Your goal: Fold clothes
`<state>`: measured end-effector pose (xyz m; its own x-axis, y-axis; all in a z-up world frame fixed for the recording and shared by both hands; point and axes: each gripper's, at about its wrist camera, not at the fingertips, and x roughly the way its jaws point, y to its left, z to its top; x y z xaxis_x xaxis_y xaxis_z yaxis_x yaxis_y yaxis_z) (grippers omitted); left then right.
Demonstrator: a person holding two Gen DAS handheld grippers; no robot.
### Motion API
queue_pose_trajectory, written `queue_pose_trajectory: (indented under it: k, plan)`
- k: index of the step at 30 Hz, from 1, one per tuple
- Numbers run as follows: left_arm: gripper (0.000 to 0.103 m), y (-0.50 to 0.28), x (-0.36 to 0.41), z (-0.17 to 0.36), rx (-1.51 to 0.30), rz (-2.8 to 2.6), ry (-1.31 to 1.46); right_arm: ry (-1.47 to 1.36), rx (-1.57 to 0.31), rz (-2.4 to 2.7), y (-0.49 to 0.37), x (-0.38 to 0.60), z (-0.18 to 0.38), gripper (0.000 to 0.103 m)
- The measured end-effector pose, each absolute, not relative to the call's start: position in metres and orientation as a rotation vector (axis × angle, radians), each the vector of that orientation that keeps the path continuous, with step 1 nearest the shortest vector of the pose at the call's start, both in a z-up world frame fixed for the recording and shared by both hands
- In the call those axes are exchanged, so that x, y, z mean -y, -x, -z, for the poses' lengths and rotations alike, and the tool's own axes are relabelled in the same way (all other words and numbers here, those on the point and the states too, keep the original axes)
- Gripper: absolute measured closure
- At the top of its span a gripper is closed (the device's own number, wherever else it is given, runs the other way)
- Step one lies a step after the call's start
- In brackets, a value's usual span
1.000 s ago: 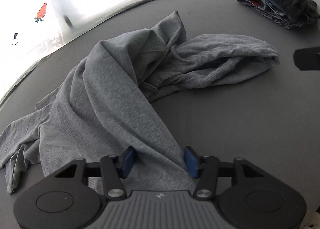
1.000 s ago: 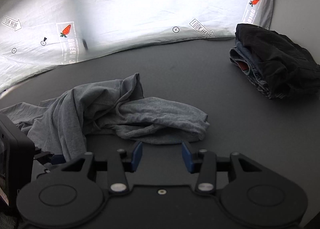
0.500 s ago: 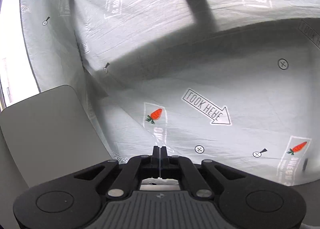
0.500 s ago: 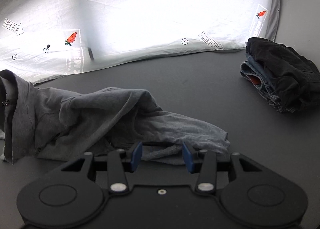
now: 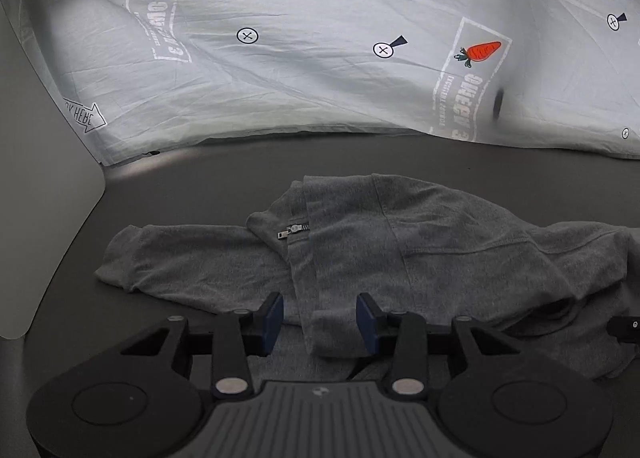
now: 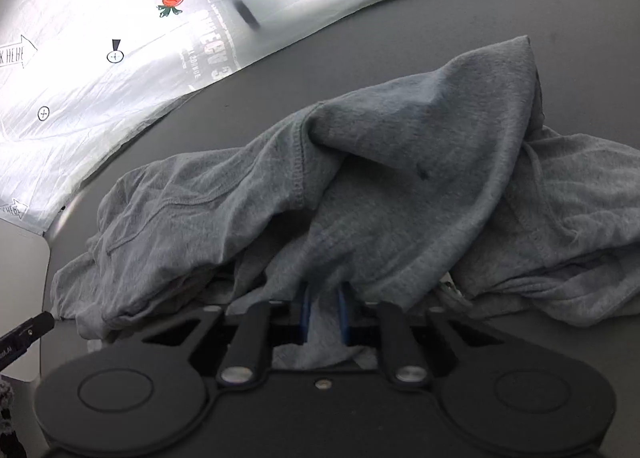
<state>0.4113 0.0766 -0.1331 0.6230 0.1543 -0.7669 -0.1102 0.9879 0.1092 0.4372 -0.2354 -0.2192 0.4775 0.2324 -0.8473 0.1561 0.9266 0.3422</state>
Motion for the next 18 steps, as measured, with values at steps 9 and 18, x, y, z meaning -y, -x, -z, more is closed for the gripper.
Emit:
queue_pose_trajectory:
  k: [9,18]
  plan:
    - [0.034,-0.411,-0.055,0.135,-0.863,-0.055,-0.076,-0.182,-0.830,-0.027,-0.444,0.252,0.130,0.095]
    - [0.032,-0.409,0.080,0.146,-0.845,0.438,-0.281,-0.387,-0.928,0.196,-0.392,0.331,0.171,0.066]
